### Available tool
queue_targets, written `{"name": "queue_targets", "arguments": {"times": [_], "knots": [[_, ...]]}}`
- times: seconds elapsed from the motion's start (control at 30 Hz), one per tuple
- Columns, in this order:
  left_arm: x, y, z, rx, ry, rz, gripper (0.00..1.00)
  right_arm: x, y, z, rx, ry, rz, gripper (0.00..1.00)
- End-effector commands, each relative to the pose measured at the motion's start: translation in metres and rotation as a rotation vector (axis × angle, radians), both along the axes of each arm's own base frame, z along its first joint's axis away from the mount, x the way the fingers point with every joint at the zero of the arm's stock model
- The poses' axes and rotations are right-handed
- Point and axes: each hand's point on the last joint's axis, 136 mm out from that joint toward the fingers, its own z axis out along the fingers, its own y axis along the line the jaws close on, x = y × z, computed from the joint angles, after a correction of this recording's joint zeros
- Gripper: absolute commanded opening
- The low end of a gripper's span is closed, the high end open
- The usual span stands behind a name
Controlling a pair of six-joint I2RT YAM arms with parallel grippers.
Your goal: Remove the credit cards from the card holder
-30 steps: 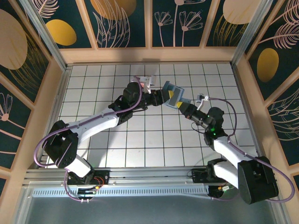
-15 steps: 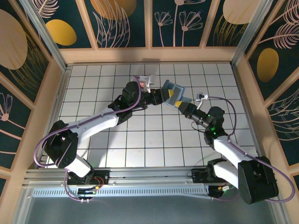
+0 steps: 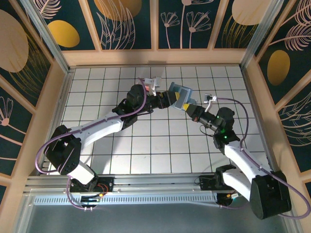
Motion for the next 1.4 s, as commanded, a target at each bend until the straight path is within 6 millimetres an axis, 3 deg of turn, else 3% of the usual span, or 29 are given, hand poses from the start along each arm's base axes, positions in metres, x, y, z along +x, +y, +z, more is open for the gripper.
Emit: {"name": "queue_targets", "arguments": {"times": [0.0,0.3,0.47,0.73,0.87,1.37], "knots": [[-0.008,-0.007,0.01,-0.036,-0.026,-0.058,0.7,0.011,-0.01,0.007,-0.132,0.007,-0.101,0.0],[-0.01,-0.02,-0.002,-0.031,-0.013,-0.129,0.98,0.021,-0.023,-0.009,-0.317,0.205,-0.227,0.0],[-0.007,-0.026,-0.015,-0.028,0.008,-0.144,0.99,0.023,-0.028,-0.012,-0.386,0.293,-0.267,0.0],[-0.004,-0.032,-0.017,-0.011,-0.032,-0.161,0.99,0.016,-0.026,-0.009,-0.492,0.353,-0.236,0.0],[0.001,-0.036,-0.036,0.023,-0.022,-0.159,0.99,0.011,-0.026,-0.003,-0.54,0.368,-0.209,0.0],[0.003,-0.043,-0.04,-0.009,-0.016,-0.185,0.99,0.006,-0.016,0.011,-0.62,0.374,-0.162,0.0]]}}
